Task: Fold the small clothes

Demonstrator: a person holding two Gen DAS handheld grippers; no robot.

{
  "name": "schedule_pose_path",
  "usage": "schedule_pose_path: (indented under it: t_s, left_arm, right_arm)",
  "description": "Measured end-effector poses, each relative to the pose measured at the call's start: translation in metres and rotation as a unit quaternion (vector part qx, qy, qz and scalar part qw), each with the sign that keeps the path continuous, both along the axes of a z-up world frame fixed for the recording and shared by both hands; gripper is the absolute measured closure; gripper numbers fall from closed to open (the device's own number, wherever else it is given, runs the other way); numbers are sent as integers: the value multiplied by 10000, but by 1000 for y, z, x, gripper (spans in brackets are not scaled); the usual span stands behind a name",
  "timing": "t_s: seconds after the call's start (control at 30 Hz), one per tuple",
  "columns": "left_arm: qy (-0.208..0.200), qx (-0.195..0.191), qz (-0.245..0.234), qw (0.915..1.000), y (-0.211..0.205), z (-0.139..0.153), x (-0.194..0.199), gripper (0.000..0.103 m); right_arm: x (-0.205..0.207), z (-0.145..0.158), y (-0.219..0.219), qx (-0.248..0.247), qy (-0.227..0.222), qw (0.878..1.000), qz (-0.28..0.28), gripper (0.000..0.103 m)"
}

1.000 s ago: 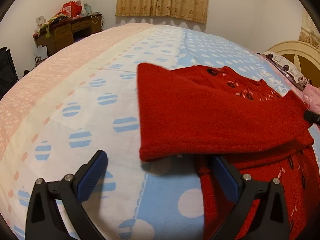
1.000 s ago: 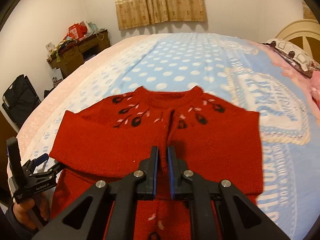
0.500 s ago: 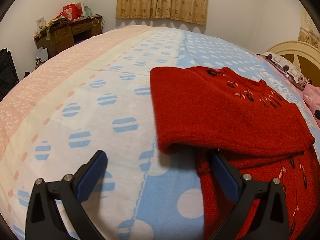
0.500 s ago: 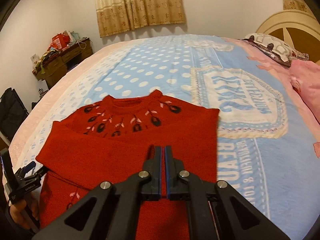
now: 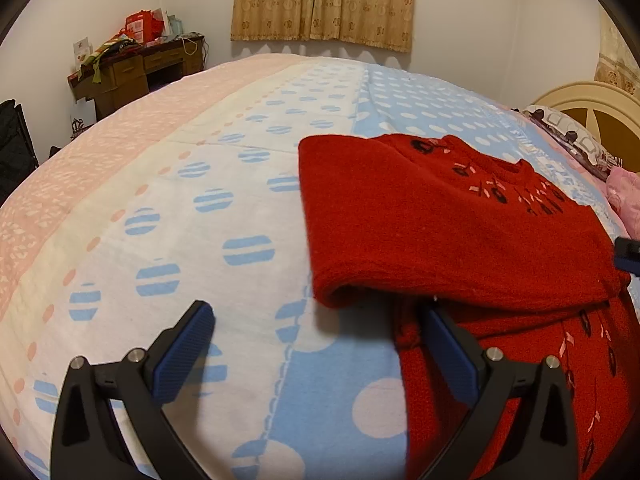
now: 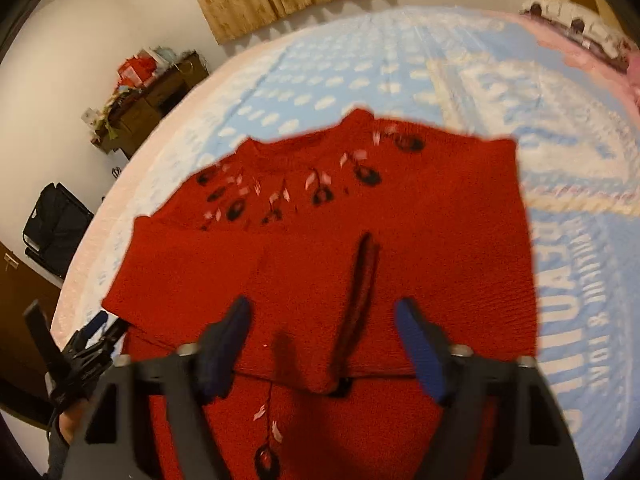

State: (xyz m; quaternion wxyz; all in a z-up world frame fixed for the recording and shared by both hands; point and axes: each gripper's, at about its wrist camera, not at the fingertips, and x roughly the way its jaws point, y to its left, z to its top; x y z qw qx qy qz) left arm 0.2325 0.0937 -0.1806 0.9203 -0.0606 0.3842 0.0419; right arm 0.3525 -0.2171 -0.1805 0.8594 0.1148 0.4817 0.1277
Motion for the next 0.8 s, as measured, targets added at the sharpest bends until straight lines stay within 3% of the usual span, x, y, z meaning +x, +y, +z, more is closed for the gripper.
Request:
schedule_pose_path:
  t_s: [0.03, 0.07, 0.1, 0.47, 0.8]
  left_arm:
    - [-1, 8, -1, 10000, 0, 0, 0, 0]
    - [-9, 13, -1, 10000, 0, 0, 0, 0]
    - [-17, 16, -2, 10000, 0, 0, 0, 0]
    - [-57, -84, 21, 9999, 2, 0, -1, 0]
    - [-64, -81, 20, 9999, 2, 0, -1, 0]
  right_arm:
    - [2, -5, 3, -101, 66, 9999, 2, 76]
    - [2, -6, 7, -328, 11, 9995, -29, 91]
    - [1, -4, 8, -328, -36, 9995, 13, 95]
    - [-21, 57, -12, -821, -954, 9920, -115, 97]
    - [-28, 33, -66, -768, -640, 9925, -700, 97]
